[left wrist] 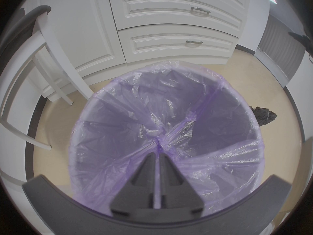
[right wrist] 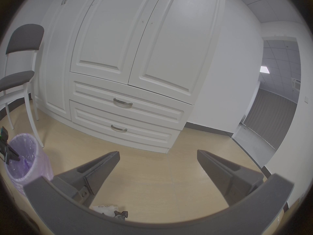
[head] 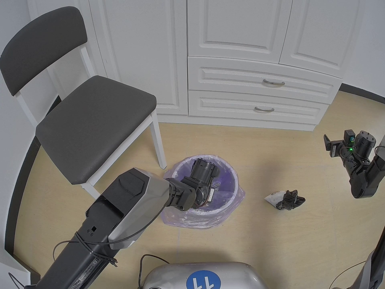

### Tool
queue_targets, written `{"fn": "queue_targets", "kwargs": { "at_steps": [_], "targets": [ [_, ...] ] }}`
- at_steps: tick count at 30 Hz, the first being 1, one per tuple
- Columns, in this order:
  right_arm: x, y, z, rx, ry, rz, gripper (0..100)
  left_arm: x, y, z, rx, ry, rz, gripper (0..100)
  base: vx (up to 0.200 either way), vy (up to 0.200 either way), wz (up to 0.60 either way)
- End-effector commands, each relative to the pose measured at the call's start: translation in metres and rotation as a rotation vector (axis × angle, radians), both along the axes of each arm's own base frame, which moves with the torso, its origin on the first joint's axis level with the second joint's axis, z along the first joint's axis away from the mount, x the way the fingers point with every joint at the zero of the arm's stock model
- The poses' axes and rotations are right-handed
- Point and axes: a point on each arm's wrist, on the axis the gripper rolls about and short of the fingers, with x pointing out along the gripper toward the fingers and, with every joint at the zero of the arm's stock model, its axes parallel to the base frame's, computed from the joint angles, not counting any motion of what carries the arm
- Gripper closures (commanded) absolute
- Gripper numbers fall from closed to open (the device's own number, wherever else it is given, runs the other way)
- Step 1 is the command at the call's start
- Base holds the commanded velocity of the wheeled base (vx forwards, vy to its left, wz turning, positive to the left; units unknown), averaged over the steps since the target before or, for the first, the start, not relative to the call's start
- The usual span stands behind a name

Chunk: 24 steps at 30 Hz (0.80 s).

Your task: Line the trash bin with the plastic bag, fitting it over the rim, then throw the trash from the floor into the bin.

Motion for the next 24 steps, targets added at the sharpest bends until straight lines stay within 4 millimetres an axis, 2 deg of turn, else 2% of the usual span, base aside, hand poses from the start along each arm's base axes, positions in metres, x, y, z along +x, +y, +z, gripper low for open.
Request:
{"fn": "queue_targets", "kwargs": {
  "at_steps": [1, 3, 5, 6, 7, 16, 19, 20, 21, 23, 24],
  "targets": [
    [0.000, 0.000, -0.002, 0.001, 0.006, 0.000, 0, 0.002, 0.002, 0.002, -0.009, -0.005, 0.009, 100, 0.000, 0.000, 0.00],
    [0.000, 0.000, -0.002, 0.001, 0.006, 0.000, 0, 0.001, 0.000, 0.013, -0.039, -0.018, 0.022, 100, 0.000, 0.000, 0.00],
    [0.000, 0.000, -0.001, 0.000, 0.003, -0.001, 0, -0.001, -0.001, 0.034, -0.088, -0.036, 0.043, 100, 0.000, 0.000, 0.00],
    [0.000, 0.000, -0.002, 0.000, 0.005, -0.001, 0, -0.002, -0.001, 0.036, -0.090, -0.037, 0.042, 100, 0.000, 0.000, 0.00],
    [0.000, 0.000, -0.002, 0.000, 0.005, -0.001, 0, -0.008, 0.001, 0.047, -0.096, -0.032, 0.040, 100, 0.000, 0.000, 0.00],
    [-0.003, 0.001, 0.001, -0.001, 0.000, 0.002, 0, -0.018, -0.001, 0.050, -0.085, -0.014, 0.027, 100, 0.000, 0.000, 0.00],
    [-0.004, 0.001, 0.002, -0.001, -0.003, -0.001, 0, -0.025, 0.001, 0.063, -0.088, -0.017, 0.025, 100, 0.000, 0.000, 0.00],
    [-0.004, 0.001, 0.004, -0.002, -0.007, -0.001, 0, -0.038, 0.002, 0.077, -0.096, -0.020, 0.008, 100, 0.000, 0.000, 0.00],
    [-0.004, 0.001, 0.004, -0.002, -0.007, -0.001, 0, -0.038, 0.002, 0.077, -0.096, -0.020, 0.008, 100, 0.000, 0.000, 0.00],
    [-0.006, 0.001, 0.007, -0.004, -0.016, 0.000, 0, -0.068, 0.007, 0.105, -0.106, -0.042, -0.032, 100, 0.000, 0.000, 0.00],
    [-0.006, 0.001, 0.008, -0.004, -0.018, 0.000, 0, -0.073, 0.009, 0.108, -0.108, -0.042, -0.038, 100, 0.000, 0.000, 0.00]
  ]
}}
